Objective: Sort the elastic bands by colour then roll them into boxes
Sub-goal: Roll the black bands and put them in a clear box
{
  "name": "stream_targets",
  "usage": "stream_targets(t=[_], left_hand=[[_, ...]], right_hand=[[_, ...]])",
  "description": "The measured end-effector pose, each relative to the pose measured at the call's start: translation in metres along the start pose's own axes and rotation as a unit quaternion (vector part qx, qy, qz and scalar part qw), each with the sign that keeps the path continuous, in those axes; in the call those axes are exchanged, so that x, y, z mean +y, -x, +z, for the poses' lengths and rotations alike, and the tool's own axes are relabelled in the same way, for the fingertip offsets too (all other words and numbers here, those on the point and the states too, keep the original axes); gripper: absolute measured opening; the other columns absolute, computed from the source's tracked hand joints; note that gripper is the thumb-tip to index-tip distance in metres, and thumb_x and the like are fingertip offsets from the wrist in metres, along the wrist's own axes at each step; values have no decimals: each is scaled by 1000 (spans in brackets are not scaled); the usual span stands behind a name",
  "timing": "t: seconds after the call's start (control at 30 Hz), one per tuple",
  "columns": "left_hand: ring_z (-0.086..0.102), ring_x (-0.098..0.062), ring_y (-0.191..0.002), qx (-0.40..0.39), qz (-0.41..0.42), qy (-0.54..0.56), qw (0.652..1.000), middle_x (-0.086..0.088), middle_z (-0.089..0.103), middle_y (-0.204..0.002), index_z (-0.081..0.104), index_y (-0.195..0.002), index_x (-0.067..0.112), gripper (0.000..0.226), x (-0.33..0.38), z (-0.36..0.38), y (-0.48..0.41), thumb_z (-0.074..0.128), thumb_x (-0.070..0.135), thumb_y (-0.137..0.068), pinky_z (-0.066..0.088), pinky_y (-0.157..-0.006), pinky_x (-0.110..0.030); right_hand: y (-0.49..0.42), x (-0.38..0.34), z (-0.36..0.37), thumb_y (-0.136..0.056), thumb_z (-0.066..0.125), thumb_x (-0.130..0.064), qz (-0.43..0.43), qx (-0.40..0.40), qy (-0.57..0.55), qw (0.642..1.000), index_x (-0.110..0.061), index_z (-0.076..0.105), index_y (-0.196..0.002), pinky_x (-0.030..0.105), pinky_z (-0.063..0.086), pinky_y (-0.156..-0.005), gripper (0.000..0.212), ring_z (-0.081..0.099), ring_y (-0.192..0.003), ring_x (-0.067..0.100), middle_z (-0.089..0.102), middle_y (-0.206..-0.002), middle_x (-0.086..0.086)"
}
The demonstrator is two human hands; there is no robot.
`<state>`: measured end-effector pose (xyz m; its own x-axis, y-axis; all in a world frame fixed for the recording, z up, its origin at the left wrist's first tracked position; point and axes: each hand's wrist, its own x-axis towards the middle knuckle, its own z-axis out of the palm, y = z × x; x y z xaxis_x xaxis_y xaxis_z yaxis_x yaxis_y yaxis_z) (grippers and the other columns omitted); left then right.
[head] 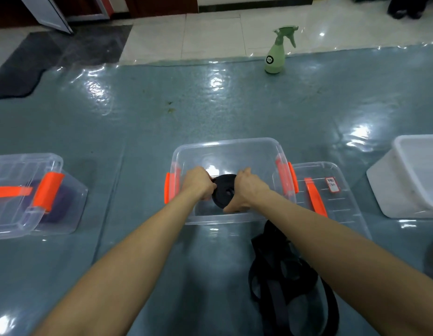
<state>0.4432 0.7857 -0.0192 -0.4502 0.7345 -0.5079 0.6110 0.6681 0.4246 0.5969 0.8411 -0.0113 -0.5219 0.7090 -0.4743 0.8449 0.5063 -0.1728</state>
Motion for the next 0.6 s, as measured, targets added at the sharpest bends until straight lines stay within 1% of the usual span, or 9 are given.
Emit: stream_targets(t=[0.07, 0.13, 0.23, 0.3, 0.33, 0.43, 0.5, 0.6], left_hand=[[81, -35, -102, -15, -6, -22, 1000, -22, 81, -108, 82, -111, 2, 19, -1, 5, -5, 78, 16, -98, 65, -93, -46], [81, -32, -102, -20, -5, -27, 999, -22, 82, -106, 83, -110, 2, 19, -1, 9, -11, 78, 17, -99, 64, -94, -45], [82, -30, -97, -17, -4, -25, 1000, -20, 83, -99, 85, -103, 2, 18, 0, 10, -20, 80, 17, -96, 65, -92, -44], [82, -31, -93, -13, -4, -8, 1000, -20, 83, -96, 85, -101, 2, 16, 0, 10, -27, 83, 16, -93, 66, -90, -43], [82, -31, -93, -11, -4, -5, 1000, -20, 83, -95, 85, -101, 3, 17, 1, 10, -30, 85, 16, -92, 66, -90, -43], [80, -32, -101, -1, 0, -39, 999, -19, 82, -101, 83, -107, 5, 25, 2, 14, -38, 90, 22, -89, 64, -94, -43], [76, -37, -108, 12, 16, -85, 996, -22, 79, -111, 78, -113, 2, 33, 3, 18, -41, 89, 22, -89, 62, -96, -45], [71, -42, -113, 42, 45, -158, 986, -23, 73, -120, 70, -117, 2, 28, 6, 24, -42, 81, 16, -95, 58, -92, -44]], right_hand=[[-6, -1, 1, -64, 87, -57, 2, -21, 11, 1000, -1, 52, -131, 32, 50, -78, 95, 49, -92, 28, 45, -112, 13], [-13, -2, 3, -66, 85, -55, 13, -34, 12, 999, -3, 54, -128, 30, 50, -75, 87, 47, -92, 28, 45, -107, 12], [-19, -4, 4, -70, 82, -61, 12, -45, 22, 999, -4, 58, -126, 26, 44, -79, 83, 58, -101, 27, 56, -116, 15], [-23, -5, 4, -72, 79, -67, 6, -41, 44, 998, -7, 65, -119, 24, 39, -79, 77, 65, -102, 24, 64, -115, 14], [-25, -4, 4, -71, 79, -69, 5, -36, 53, 998, -9, 68, -116, 24, 39, -78, 75, 67, -101, 23, 65, -113, 12], [-30, -3, 3, -67, 87, -69, 4, -45, 51, 998, -13, 67, -116, 27, 50, -79, 77, 64, -106, 23, 65, -112, 10], [-31, -3, 2, -67, 88, -72, -12, -51, 66, 996, -15, 68, -118, 26, 46, -79, 80, 65, -109, 23, 68, -113, 7], [-32, -3, 0, -70, 83, -79, -26, -67, 76, 995, -15, 66, -122, 27, 44, -84, 84, 64, -115, 23, 64, -118, 8]])
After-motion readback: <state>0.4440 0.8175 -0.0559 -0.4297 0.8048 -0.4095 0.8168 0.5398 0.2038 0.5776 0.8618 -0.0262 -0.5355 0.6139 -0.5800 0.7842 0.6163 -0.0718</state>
